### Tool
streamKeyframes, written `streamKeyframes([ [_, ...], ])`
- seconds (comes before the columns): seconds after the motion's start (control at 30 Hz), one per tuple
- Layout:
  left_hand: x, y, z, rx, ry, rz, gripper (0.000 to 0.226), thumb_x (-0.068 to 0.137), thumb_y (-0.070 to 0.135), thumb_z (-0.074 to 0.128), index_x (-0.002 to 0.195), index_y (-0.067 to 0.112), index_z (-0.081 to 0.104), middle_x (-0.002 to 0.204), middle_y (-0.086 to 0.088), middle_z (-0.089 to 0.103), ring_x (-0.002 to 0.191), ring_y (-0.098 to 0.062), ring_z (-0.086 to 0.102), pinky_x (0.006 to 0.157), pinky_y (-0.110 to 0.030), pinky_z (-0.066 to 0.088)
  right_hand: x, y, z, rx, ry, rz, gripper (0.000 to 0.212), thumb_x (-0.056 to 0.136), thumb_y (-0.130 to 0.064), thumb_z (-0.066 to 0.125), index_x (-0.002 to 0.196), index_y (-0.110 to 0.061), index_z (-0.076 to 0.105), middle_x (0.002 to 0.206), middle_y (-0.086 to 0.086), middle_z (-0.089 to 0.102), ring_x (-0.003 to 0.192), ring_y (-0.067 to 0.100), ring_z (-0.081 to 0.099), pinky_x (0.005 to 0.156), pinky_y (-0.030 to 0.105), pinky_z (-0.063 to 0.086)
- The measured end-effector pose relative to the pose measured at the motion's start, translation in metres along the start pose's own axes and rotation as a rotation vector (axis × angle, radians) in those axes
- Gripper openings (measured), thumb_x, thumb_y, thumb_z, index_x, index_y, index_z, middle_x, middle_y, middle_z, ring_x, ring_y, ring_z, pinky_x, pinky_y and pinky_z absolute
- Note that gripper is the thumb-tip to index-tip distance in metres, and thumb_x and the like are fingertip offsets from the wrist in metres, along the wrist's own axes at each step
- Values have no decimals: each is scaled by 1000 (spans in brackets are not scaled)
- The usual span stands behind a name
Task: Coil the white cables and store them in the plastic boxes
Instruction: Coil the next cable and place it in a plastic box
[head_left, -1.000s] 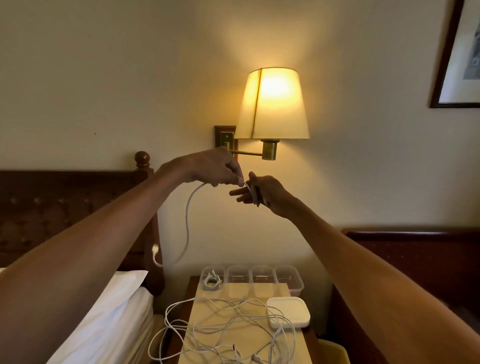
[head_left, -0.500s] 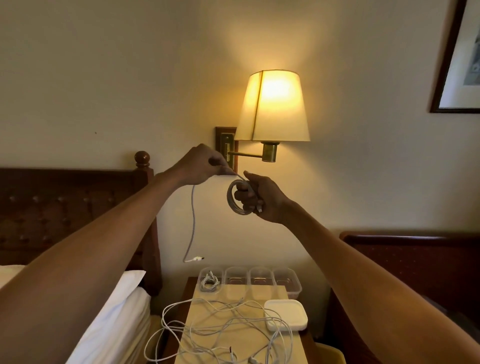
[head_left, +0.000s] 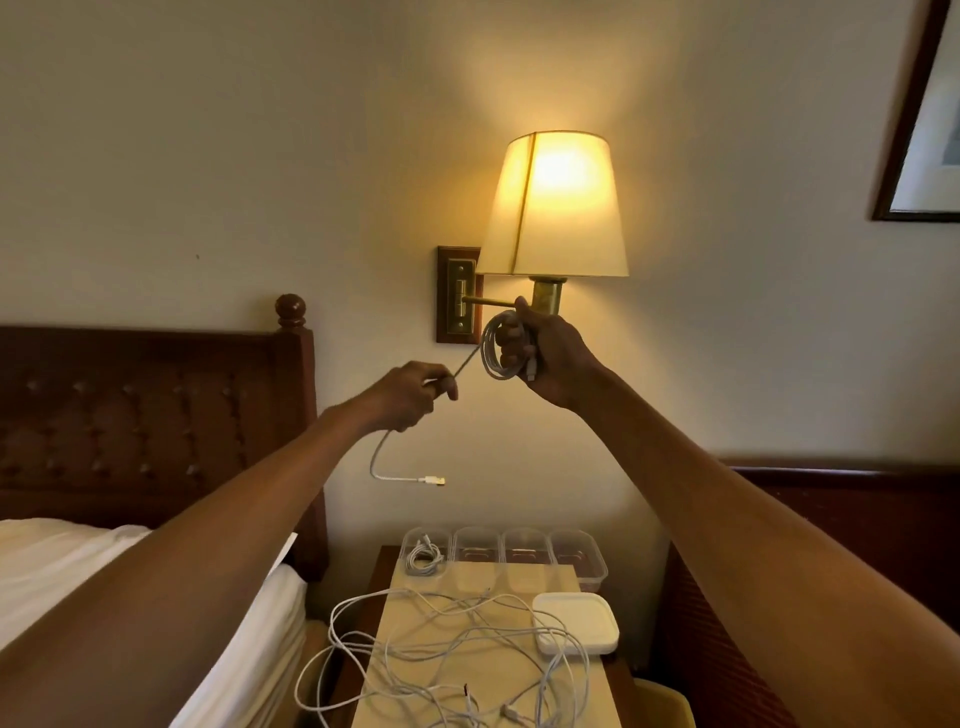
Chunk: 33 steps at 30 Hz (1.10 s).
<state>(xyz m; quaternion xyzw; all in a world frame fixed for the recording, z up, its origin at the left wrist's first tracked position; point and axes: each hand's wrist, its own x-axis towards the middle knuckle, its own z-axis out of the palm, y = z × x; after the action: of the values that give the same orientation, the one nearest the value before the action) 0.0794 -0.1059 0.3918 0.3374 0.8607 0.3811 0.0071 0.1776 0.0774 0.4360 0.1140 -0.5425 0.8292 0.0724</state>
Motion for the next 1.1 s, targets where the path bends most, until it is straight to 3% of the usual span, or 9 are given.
streamKeyframes([
  [0.13, -6, 6, 21, 25, -145, -7, 25, 106, 27, 41, 104, 20, 65, 71, -6, 52, 52, -15, 42, 47, -27, 39, 5, 5, 1, -56, 62, -32, 35, 106, -32, 33, 88, -9, 52, 77, 6, 56, 60, 12, 50, 60, 23, 44],
  [0.23, -11, 18, 31, 88, -248, 23, 26, 107, 29, 39, 106, 20, 63, 72, -6, 52, 55, -15, 46, 51, -27, 42, 10, 9, 1, -193, 126, -87, 30, 106, -25, 33, 93, -7, 53, 100, 14, 66, 89, 25, 65, 85, 33, 52],
  [0.33, -14, 40, 32, 183, -241, 56, 28, 107, 25, 39, 115, 17, 64, 78, -5, 55, 58, -14, 49, 52, -23, 45, 15, 15, -3, -402, 145, -117, 30, 107, -22, 28, 99, -7, 52, 125, 19, 61, 119, 32, 58, 107, 40, 41],
  [0.47, -17, 67, 21, 320, -286, 104, 26, 102, 11, 44, 117, 15, 65, 87, -3, 59, 62, -12, 51, 51, -19, 43, 18, 25, -11, -665, 194, -96, 38, 107, -25, 28, 123, 2, 49, 137, 17, 51, 130, 30, 46, 108, 39, 36],
  [0.63, -20, 81, -8, 425, -255, 248, 24, 101, 18, 51, 113, 9, 70, 84, -6, 64, 66, -18, 55, 56, -24, 45, 4, 29, -22, -925, 15, 13, 39, 107, -28, 27, 107, 0, 55, 103, 16, 62, 96, 22, 60, 85, 34, 48],
  [0.7, -21, 84, -22, 425, -223, 280, 22, 100, 23, 55, 109, 12, 72, 84, -5, 65, 68, -17, 55, 58, -26, 44, 1, 31, -28, -906, -85, 84, 44, 107, -27, 26, 111, 6, 55, 110, 21, 66, 97, 28, 67, 90, 37, 53],
  [0.77, -21, 87, -34, 429, -182, 306, 18, 97, 26, 61, 105, 15, 72, 81, 2, 63, 66, -11, 54, 58, -23, 42, -4, 33, -28, -874, -126, 143, 44, 108, -27, 23, 105, 4, 55, 105, 18, 69, 80, 21, 69, 74, 26, 55],
  [0.97, -13, 76, -48, 394, -9, 342, 20, 90, 27, 69, 104, 13, 76, 93, 1, 70, 84, -11, 61, 71, -27, 45, -8, 34, -14, -791, 23, 171, 50, 104, -46, 28, 84, -7, 52, 67, 4, 52, 54, 12, 48, 52, 22, 40],
  [1.1, -9, 60, -51, 323, 83, 357, 17, 91, 23, 68, 104, 16, 75, 100, 0, 72, 96, -15, 63, 86, -38, 52, -11, 29, -15, -584, -59, 249, 47, 103, -46, 32, 73, -12, 44, 57, -2, 40, 40, 5, 36, 41, 17, 33],
])
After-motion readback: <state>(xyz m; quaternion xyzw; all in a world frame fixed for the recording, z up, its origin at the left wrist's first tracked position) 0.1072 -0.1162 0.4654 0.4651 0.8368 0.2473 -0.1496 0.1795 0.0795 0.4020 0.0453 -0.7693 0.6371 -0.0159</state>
